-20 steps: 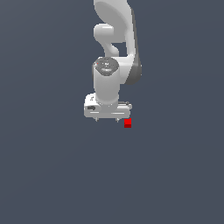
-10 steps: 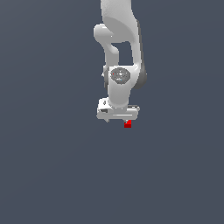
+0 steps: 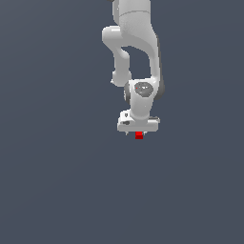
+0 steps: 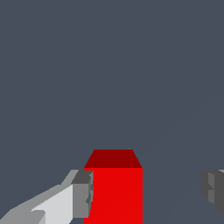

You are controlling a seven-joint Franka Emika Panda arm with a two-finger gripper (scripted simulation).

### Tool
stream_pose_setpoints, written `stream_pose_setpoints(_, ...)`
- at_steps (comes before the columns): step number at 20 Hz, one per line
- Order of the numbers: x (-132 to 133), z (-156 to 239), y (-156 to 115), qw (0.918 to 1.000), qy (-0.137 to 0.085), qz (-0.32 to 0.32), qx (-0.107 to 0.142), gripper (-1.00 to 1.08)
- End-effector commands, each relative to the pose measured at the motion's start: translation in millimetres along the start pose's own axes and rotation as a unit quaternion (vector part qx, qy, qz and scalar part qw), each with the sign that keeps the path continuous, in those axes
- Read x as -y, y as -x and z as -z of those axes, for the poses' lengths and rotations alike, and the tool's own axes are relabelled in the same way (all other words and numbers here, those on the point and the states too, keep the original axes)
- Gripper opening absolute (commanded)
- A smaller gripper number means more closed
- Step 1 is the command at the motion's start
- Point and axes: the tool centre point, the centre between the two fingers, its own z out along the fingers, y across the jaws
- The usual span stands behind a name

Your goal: Pick up the red cube and move it to a goal position.

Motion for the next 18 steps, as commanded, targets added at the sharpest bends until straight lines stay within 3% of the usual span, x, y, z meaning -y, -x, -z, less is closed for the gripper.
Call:
stream_pose_setpoints(1,9.5,-19.5,9.9,1.0,0.0,0.001,0.007,1.0)
stream_pose_setpoints(7,17.6,-28.7,13.5,1.0,-0.001,0.002,0.006,1.0)
stream_pose_setpoints(8,17.6,-28.7,13.5,1.0,-0.001,0.002,0.006,-1.0)
stream_pose_setpoints(17,17.6,-28.7,13.5,1.0,-0.001,0.002,0.006,-1.0)
stream_pose_setpoints(18,24.1,-20.2,7.1,1.0,-0.004,0.006,-0.004,-1.0)
